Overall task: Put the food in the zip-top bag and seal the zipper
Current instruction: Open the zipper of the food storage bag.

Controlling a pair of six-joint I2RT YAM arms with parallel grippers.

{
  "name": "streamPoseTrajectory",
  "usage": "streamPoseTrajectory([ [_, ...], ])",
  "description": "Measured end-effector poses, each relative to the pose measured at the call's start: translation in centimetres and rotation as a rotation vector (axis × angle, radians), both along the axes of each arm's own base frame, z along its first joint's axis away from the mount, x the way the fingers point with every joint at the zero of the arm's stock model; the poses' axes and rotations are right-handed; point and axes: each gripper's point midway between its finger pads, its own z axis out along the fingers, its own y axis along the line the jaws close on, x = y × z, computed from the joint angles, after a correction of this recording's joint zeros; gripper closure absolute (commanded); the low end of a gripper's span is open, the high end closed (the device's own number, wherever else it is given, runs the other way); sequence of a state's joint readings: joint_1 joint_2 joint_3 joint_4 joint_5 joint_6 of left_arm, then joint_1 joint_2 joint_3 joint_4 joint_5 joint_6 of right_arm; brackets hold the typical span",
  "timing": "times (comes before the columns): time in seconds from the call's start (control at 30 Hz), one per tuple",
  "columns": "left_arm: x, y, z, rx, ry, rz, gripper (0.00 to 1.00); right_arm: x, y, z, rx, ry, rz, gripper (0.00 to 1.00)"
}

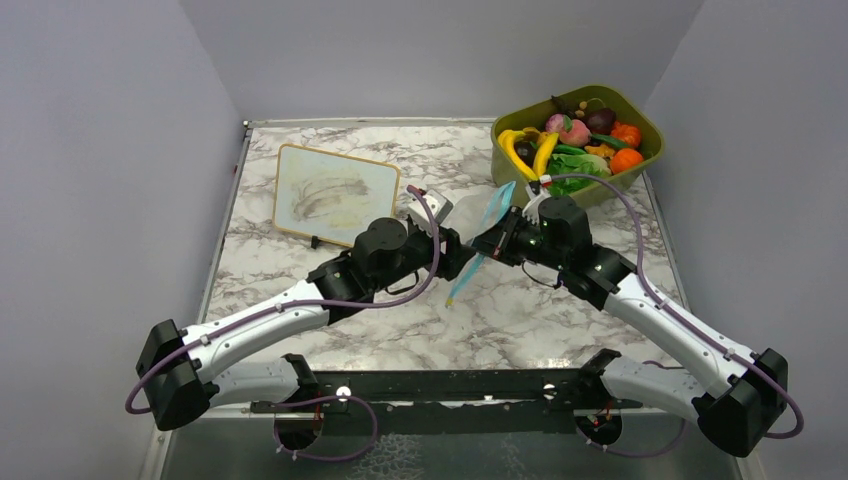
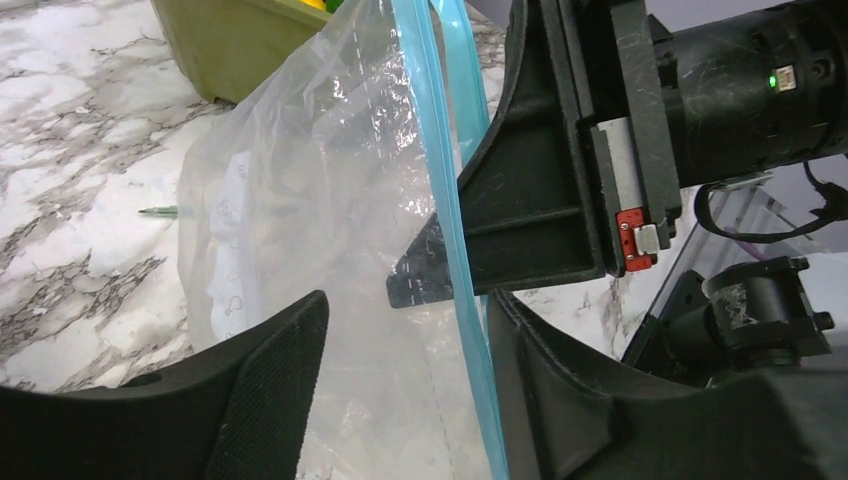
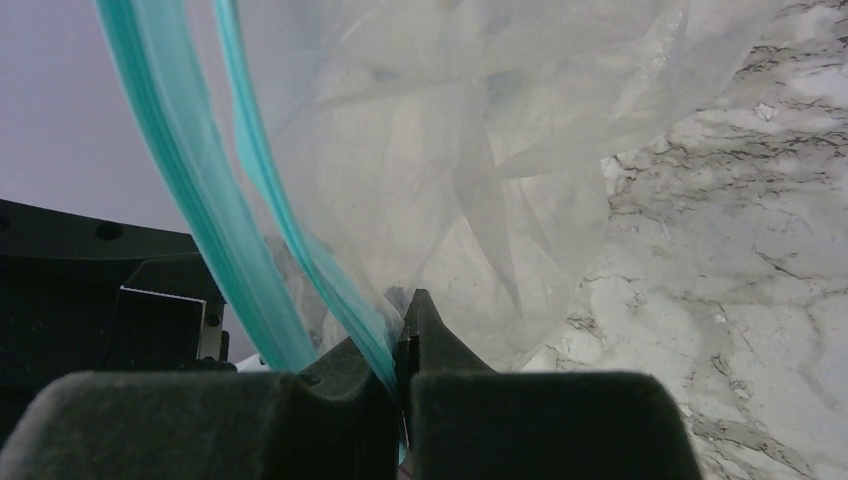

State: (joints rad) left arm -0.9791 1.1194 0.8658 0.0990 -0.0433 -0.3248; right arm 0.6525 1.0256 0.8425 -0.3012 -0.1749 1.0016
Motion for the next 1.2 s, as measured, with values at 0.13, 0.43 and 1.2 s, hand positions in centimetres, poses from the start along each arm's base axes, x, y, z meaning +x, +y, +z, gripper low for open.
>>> streamPoseTrajectory([
  [0.13, 0.4, 0.3, -0.3, 0.034, -0.029, 0.014, 0.59, 0.1, 0.1, 0.3, 0.01, -0.009, 0.0, 0.99],
  [0.43, 0.9, 1.0, -1.8, 0.113, -0.077, 0.039, 0.99, -0.1, 0.1, -1.1, 0.004, 0.004, 0.003, 0.99],
  [1.2, -0.6, 12.4, 2.9, 0.094, -0.154, 0.33, 1.0, -3.8, 3.0, -2.3, 0.044, -0.131, 0.36, 0.99],
])
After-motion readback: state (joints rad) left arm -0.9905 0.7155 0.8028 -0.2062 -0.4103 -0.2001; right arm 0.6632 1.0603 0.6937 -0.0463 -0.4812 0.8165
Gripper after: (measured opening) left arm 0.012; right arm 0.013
